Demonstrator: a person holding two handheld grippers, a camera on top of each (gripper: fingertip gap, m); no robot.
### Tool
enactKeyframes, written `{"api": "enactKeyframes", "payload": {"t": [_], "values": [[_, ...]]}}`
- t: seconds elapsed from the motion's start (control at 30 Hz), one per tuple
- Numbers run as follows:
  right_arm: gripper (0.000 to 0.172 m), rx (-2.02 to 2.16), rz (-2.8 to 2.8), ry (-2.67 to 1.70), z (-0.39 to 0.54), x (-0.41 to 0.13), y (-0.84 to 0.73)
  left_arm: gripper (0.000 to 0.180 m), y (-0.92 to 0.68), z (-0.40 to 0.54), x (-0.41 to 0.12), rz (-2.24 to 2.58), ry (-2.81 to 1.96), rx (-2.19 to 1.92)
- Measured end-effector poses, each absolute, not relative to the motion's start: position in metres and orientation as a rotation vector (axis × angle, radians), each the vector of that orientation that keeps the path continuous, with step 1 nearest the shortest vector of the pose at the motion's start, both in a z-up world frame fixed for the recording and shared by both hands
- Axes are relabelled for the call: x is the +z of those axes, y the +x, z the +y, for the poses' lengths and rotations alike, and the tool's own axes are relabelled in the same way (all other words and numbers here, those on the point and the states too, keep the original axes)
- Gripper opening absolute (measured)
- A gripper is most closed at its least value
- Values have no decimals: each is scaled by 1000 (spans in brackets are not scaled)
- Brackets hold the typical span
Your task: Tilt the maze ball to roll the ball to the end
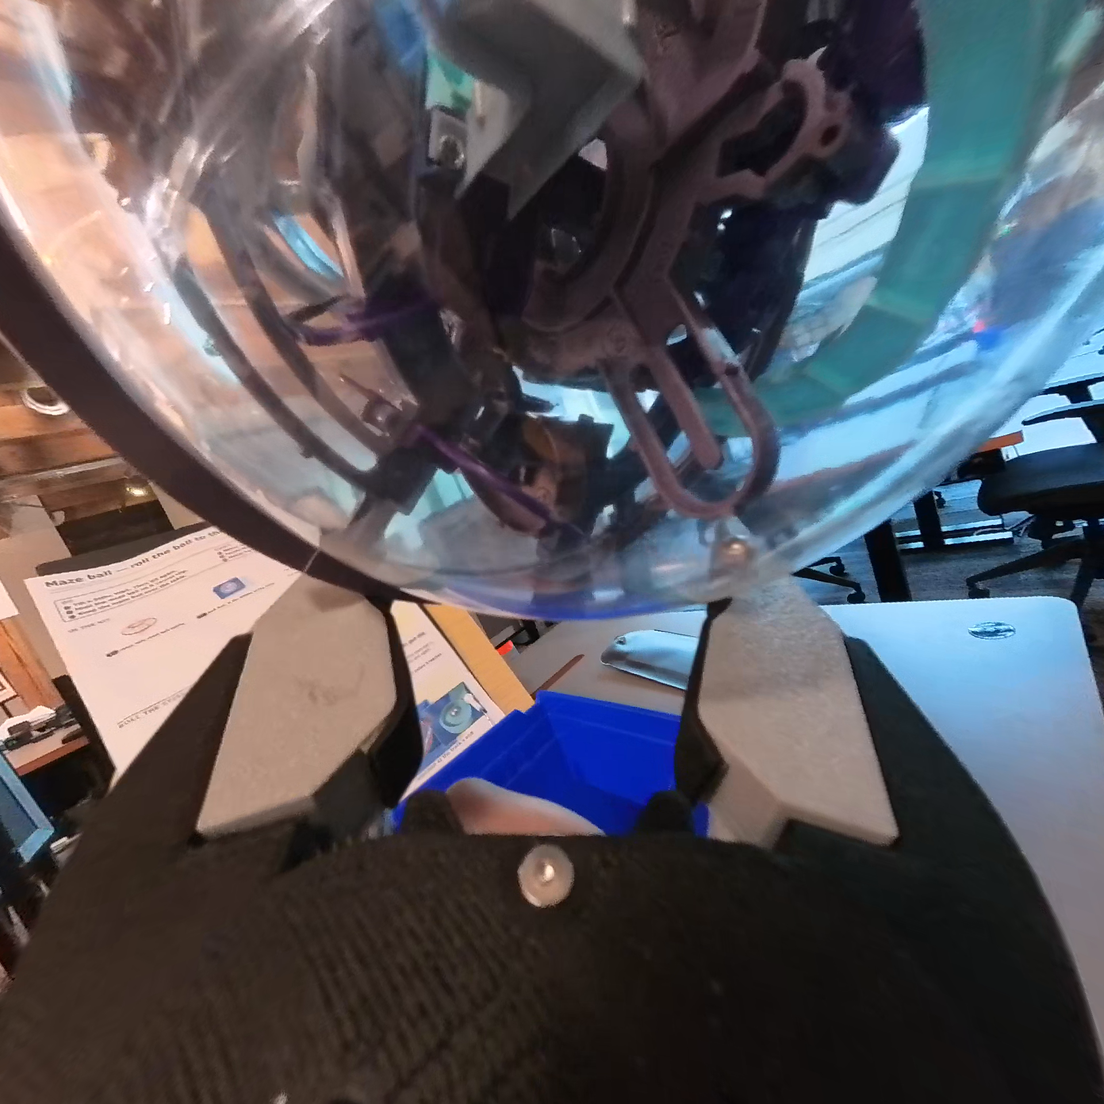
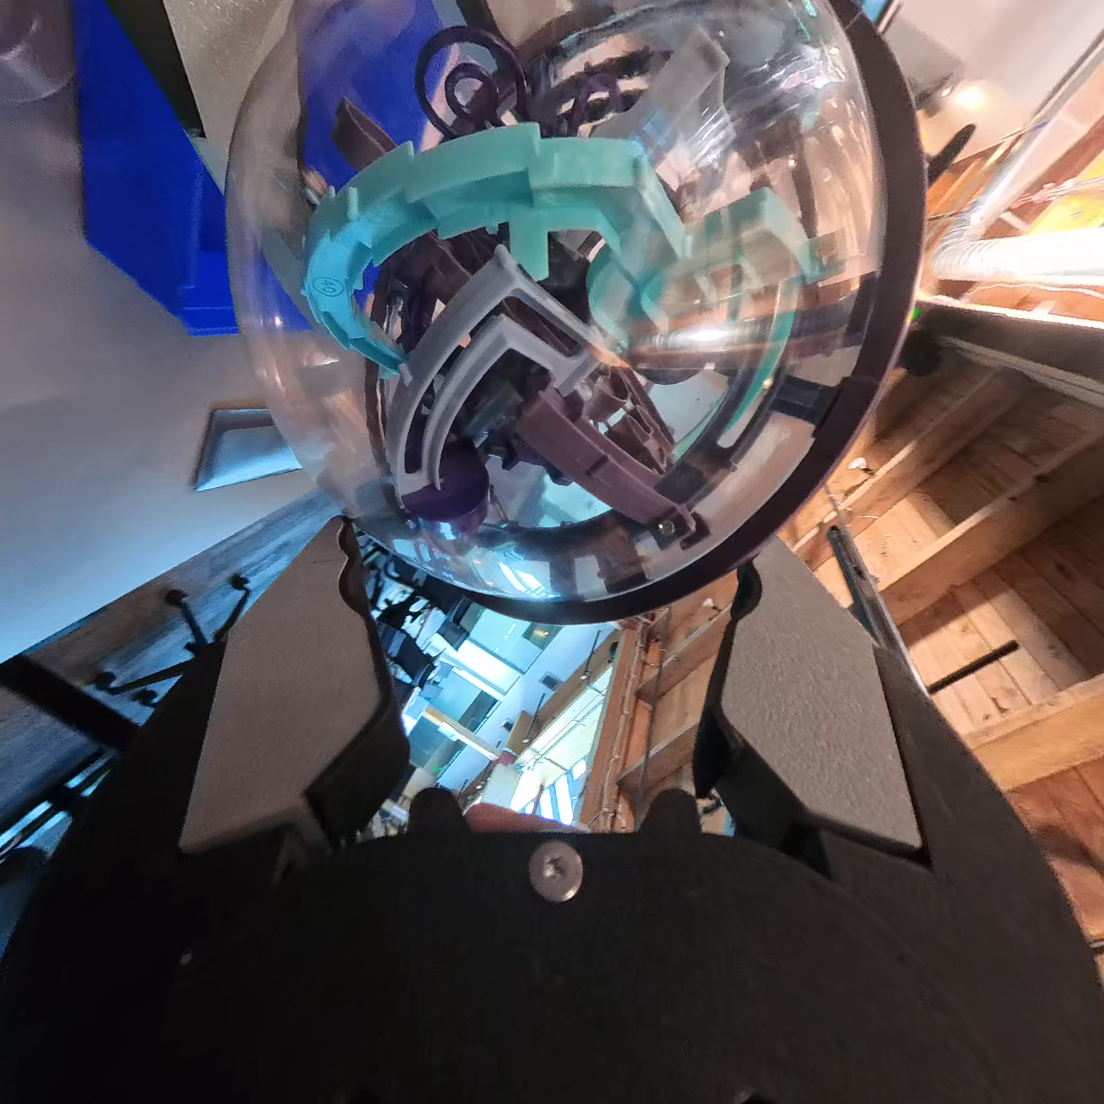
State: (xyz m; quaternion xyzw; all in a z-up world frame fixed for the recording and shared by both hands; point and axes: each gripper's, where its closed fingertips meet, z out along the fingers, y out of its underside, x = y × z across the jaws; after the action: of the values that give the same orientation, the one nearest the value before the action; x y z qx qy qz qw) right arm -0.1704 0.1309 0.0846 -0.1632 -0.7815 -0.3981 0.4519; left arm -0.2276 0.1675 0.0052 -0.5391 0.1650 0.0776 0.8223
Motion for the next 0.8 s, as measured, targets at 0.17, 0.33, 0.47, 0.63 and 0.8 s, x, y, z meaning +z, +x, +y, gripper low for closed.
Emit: {"api": "enactKeyframes", "payload": {"t": [0.17,0.33,0.47,0.63,0.8], "values": [[122,-975,-1963,-421,130,78,-166,106,-221,165,-4,343,-1163,140],[122,-967,-1986,-429,127,69,-163,106,-216,161,-14,336,-1176,120],[122,-978,-2005,-439,126,65,-161,106,-212,160,-19,333,-1180,92],[122,-1006,-2020,-466,127,63,-157,106,-206,162,-23,331,-1184,59],[122,-1032,-2037,-487,129,57,-154,106,-200,164,-31,326,-1193,27]]}}
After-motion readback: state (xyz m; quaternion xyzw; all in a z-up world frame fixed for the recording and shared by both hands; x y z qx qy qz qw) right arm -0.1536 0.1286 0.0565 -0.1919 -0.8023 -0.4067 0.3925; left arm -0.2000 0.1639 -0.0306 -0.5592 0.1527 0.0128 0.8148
